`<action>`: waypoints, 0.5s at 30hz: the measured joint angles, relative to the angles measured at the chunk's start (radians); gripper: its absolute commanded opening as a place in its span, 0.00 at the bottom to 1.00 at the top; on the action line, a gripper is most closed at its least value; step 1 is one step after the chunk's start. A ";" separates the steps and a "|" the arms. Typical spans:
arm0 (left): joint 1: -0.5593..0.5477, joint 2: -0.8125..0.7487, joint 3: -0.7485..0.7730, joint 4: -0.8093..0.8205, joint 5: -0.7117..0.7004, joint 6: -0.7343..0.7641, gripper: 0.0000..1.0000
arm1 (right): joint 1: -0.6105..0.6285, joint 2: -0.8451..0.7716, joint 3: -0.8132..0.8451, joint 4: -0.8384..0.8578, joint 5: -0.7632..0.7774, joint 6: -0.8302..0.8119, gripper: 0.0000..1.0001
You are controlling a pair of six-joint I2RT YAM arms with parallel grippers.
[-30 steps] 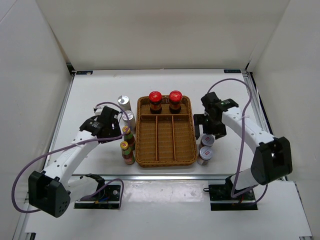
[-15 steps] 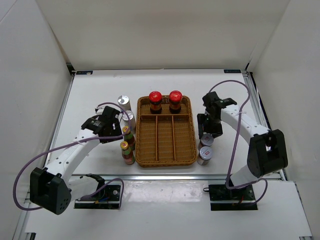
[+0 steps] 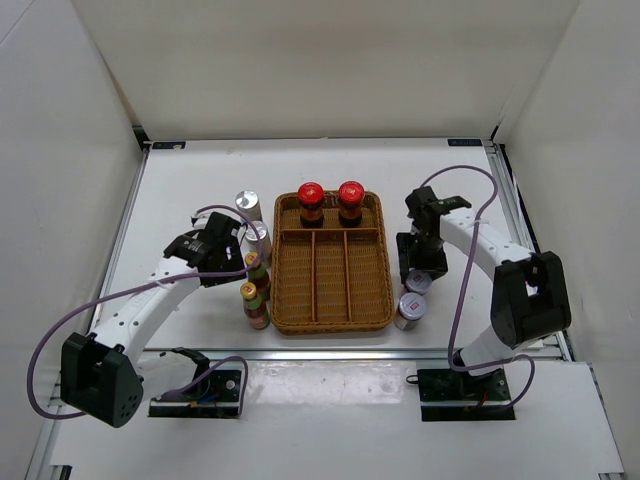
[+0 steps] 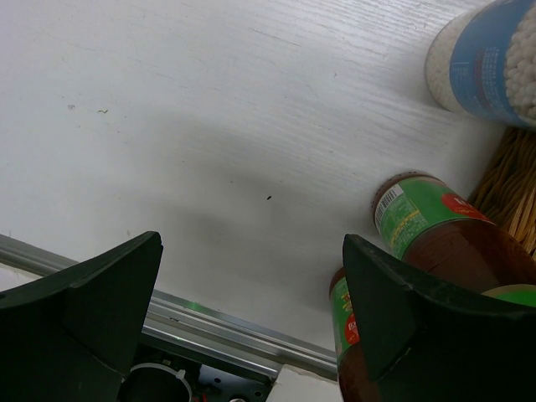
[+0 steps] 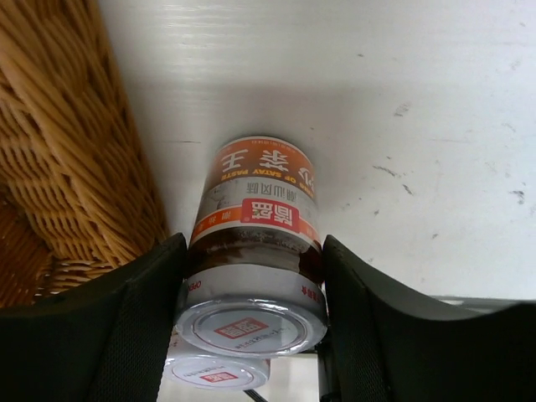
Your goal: Organize the condiment bottles
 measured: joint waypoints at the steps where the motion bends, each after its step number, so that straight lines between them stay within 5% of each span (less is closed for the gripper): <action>1: 0.000 0.000 0.000 0.000 0.000 0.000 1.00 | 0.000 0.000 0.002 -0.005 0.005 -0.001 0.22; 6: 0.000 0.003 0.000 0.000 0.001 0.000 1.00 | 0.000 0.000 0.126 -0.121 0.063 0.010 0.01; 15: 0.000 0.003 0.000 0.000 0.002 0.000 1.00 | 0.018 0.022 0.553 -0.187 0.076 0.017 0.00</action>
